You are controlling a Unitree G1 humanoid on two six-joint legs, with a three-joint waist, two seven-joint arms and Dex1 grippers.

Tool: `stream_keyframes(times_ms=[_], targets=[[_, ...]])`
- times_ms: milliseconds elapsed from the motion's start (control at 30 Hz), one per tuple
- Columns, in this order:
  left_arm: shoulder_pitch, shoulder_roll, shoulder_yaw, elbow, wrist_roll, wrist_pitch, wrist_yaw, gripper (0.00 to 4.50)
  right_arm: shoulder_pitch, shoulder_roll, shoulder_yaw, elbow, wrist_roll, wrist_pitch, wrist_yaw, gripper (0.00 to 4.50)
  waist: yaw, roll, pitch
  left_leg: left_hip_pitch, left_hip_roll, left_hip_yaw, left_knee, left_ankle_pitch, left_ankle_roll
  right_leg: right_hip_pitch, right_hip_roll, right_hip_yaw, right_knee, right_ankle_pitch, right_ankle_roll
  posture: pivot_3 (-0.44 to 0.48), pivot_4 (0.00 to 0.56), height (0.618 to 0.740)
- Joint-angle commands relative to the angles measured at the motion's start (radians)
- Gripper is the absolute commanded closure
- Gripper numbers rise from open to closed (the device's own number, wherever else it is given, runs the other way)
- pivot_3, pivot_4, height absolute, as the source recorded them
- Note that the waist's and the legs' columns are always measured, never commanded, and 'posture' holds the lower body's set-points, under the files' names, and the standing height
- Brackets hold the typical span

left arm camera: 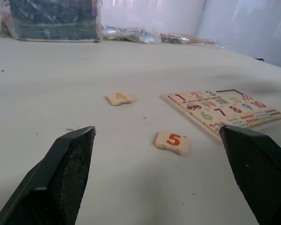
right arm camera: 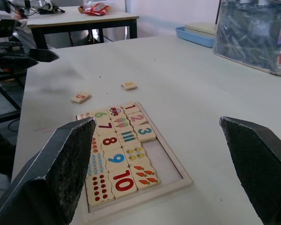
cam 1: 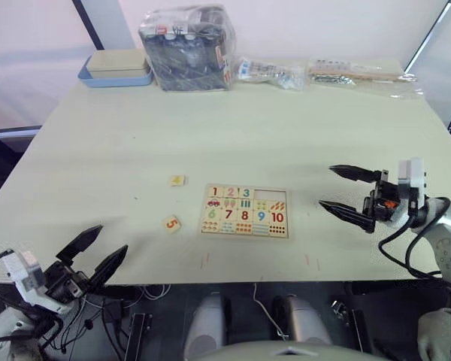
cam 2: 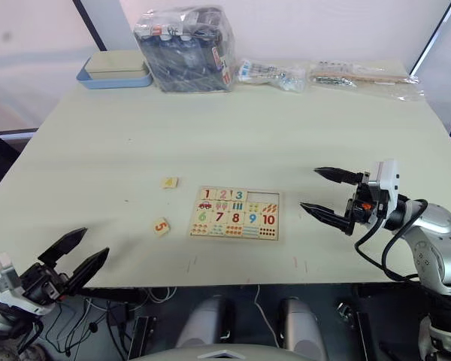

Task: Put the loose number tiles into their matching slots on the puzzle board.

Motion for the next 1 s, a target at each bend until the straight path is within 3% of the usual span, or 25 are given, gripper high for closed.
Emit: stream_keyframes(times_ms=[33, 433, 667, 833, 1000], targets=[[-0.008, 0.075, 0.018, -0.064, -0.035, 0.073, 0.007, 0.0, -0.051, -0.021, 0.002, -0.03, 0.033, 0.012, 0.024, 0.07, 0.0, 0.0, 0.0, 0.0, 0.0, 0.0, 0.0, 0.0, 0.0, 0.0, 0.0, 0.0, 0.0, 0.0, 0.0, 0.0, 0.15, 0.74], [-0.183, 0.293, -0.076, -0.104, 0.029, 0.288, 0.07, 0.0, -0.103, -0.059, 0.012, -0.03, 0.062, 0.065, 0.079, 0.07, 0.0, 0.001, 0.0, 0.0, 0.0, 0.001, 0.0, 0.0, 0.0, 0.0, 0.0, 0.0, 0.0, 0.002, -0.003, 0.0, 0.15, 0.74], [-0.385, 0.403, -0.217, 0.032, 0.115, 0.341, 0.012, 0.0, -0.06, -0.068, -0.003, -0.073, 0.066, 0.066, 0.065, 0.07, 0.002, 0.001, 0.001, 0.0, -0.002, 0.001, 0.0, 0.0, 0.0, 0.0, 0.002, 0.0, 0.001, 0.002, -0.003, 0.0, 0.15, 0.74], [-0.573, 0.377, -0.325, 0.173, 0.211, 0.356, 0.073, 0.0, -0.001, -0.086, -0.036, -0.119, 0.066, 0.064, 0.039, 0.07, 0.002, 0.001, 0.001, 0.0, -0.002, 0.001, 0.0, 0.0, 0.0, 0.001, 0.002, 0.001, 0.001, 0.003, -0.001, 0.0, 0.15, 0.74], [-0.618, 0.289, -0.359, 0.119, 0.268, 0.392, 0.242, 0.0, 0.056, -0.088, -0.06, -0.165, 0.065, 0.058, -0.002, 0.07, -0.001, 0.0, 0.001, 0.0, -0.003, 0.002, 0.0, 0.0, 0.0, 0.001, 0.002, 0.003, 0.0, 0.005, 0.002, 0.0, 0.15, 0.74]])
